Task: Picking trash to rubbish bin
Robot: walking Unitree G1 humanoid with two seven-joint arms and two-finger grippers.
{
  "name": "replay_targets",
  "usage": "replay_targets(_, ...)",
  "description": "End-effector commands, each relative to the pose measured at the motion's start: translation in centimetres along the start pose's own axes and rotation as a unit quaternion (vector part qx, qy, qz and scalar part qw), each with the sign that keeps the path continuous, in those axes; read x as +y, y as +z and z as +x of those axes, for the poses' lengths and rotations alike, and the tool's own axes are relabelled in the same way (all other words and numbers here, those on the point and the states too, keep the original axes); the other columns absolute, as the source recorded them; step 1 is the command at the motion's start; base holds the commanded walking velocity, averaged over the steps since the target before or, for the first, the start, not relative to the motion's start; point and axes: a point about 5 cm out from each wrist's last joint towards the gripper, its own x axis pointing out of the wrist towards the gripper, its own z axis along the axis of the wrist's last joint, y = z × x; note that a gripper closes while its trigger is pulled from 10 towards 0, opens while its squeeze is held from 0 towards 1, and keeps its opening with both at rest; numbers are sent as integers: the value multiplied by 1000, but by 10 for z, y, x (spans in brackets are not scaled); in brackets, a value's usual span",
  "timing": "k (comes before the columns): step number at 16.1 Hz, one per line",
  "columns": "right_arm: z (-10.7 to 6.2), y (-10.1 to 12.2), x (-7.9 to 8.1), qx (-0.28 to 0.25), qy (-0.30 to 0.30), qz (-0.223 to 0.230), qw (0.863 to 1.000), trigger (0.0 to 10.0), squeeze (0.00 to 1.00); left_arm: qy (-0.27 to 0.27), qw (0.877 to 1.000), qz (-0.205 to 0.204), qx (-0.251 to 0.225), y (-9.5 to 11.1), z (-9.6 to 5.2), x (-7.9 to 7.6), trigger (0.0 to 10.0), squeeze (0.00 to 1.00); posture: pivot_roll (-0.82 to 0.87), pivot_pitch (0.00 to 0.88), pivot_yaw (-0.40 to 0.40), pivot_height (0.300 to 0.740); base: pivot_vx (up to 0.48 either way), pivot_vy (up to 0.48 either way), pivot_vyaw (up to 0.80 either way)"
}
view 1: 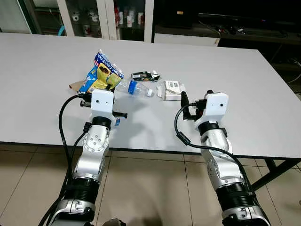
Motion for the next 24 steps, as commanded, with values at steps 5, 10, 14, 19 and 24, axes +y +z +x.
replay_targets(5,1,-2,0,7,3,5,1000,10000,0,4,1000,6,3,-1,-1,0,10000,0,-30,41,-37,740,-192,0,0)
replay_targets(10,1,-2,0,9,5,7,1000,10000,0,6,1000,5,4,-1,-1,1,10000,0,-30,41,-36,740,-244,0,0)
replay_targets(14,1,-3,0,9,6,9,1000,10000,0,7,1000,7,3,0,-1,2,10000,0,-29,42,-36,740,-252,0,0)
replay_targets(19,0,-4,1,12,8,9,1000,10000,0,5,1000,7,4,0,-1,2,10000,0,-27,45,-38,740,-253,0,0)
replay_targets(24,0,-4,3,13,11,11,1000,10000,0,4,1000,8,6,-1,-2,1,10000,0,-27,36,-35,740,-254,0,0)
